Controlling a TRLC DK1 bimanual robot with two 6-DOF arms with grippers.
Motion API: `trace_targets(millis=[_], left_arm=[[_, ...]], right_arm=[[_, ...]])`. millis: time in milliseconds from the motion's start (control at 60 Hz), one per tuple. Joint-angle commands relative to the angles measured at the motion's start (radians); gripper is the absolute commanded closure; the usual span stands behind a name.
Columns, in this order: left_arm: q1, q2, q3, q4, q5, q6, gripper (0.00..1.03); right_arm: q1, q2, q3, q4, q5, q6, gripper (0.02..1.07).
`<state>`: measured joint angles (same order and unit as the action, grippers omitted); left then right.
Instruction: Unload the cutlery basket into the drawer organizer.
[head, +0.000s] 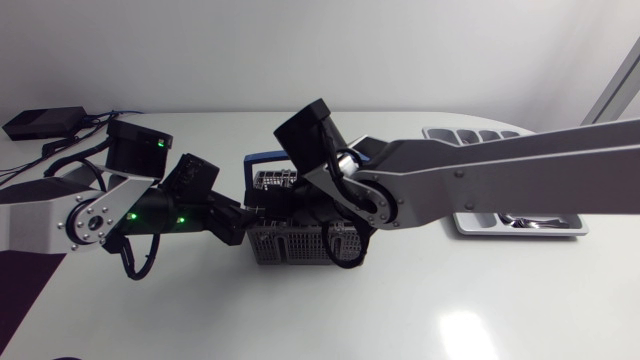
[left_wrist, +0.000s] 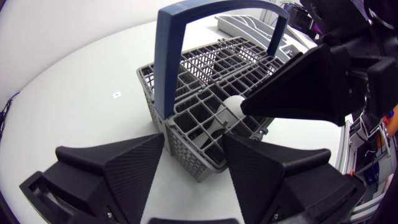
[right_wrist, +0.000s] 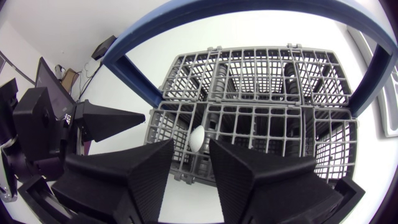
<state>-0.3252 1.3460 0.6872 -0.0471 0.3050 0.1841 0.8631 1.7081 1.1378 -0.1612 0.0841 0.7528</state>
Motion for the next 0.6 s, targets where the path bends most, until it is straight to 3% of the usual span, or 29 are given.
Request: trace_targets(millis=[0,583], left_arm=[[0.008,-0.027,-0.018,-0.007,-0.004,-0.002,0.38],[0.005,-0.061,-0.037,-0.025,0.006,0.005,0.38]], right_arm=[[0.001,0.028,0.022,-0.015,0.014,0.039,0.62],[0.002,0.048,0.030,-0.009,0.014,0.062,0.65]])
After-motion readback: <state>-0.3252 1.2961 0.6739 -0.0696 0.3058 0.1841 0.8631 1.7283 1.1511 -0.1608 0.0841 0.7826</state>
